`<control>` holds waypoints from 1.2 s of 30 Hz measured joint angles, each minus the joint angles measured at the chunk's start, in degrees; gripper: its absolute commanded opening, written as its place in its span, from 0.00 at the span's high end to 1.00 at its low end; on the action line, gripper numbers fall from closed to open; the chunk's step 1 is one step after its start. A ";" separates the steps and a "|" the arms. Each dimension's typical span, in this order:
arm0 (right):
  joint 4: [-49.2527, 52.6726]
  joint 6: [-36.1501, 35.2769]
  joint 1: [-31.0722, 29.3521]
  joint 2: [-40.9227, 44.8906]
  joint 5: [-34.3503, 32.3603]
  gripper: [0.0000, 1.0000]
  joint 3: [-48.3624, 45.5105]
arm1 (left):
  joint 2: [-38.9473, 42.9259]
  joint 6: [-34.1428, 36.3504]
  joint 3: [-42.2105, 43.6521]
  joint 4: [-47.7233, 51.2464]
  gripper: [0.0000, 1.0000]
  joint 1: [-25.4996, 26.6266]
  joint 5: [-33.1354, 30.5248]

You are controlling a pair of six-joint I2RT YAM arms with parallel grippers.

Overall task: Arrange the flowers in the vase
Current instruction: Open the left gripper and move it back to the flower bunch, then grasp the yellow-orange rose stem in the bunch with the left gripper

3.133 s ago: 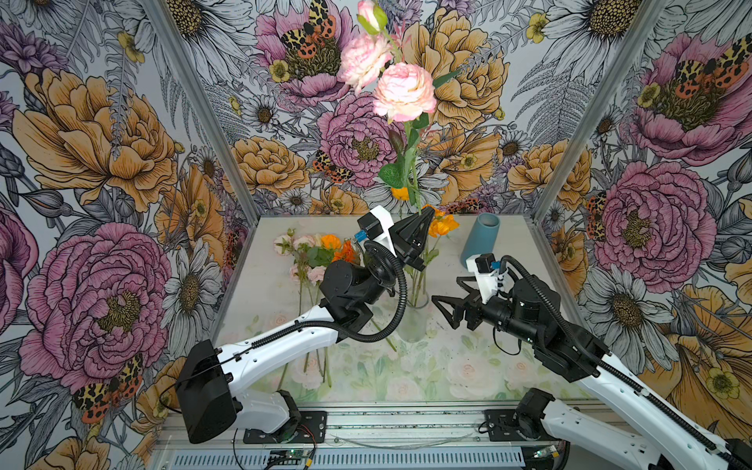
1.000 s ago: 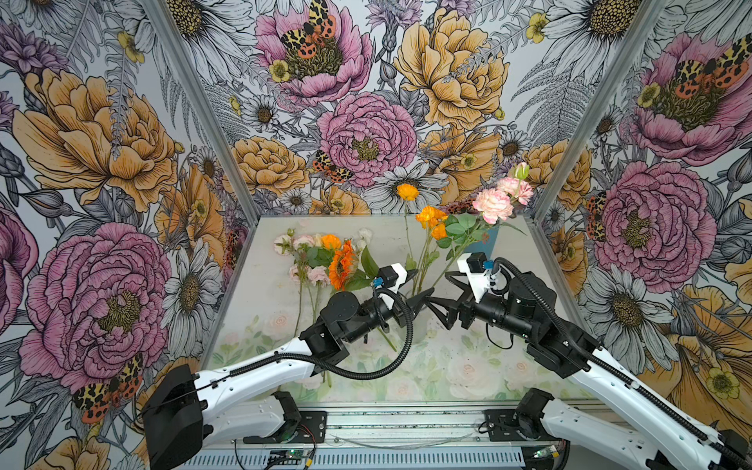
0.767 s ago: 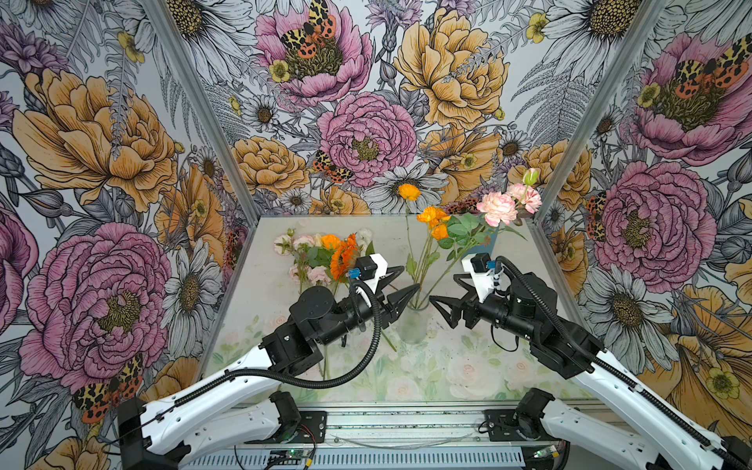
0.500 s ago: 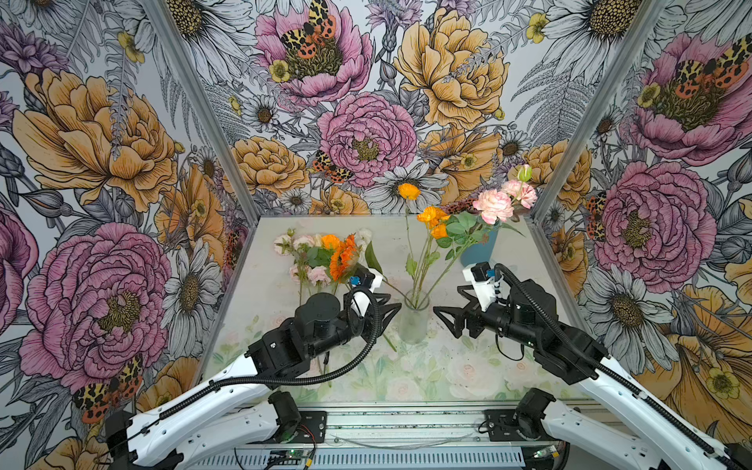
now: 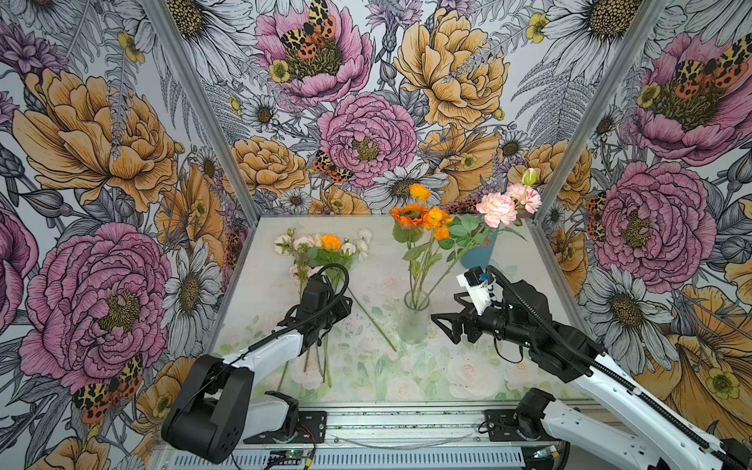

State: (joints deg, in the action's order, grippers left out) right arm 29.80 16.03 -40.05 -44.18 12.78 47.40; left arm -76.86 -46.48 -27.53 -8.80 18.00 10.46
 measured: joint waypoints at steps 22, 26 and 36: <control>0.02 -0.20 0.00 -0.37 0.15 0.01 0.00 | -26.05 -13.66 -7.08 -27.15 0.82 -2.56 -0.57; 0.02 -0.24 0.00 -1.18 0.15 0.01 0.00 | -28.70 -15.32 -7.13 -30.58 1.00 -2.64 -0.57; 0.15 -0.70 0.00 -3.48 0.17 0.00 1.16 | -13.49 -13.64 -1.16 -31.21 1.00 -2.34 -0.72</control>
State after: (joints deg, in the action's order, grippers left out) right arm 29.95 15.33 -40.05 -47.66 12.95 48.56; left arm -90.35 -60.12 -28.69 -40.01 15.66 9.74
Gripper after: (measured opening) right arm 0.995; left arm 0.059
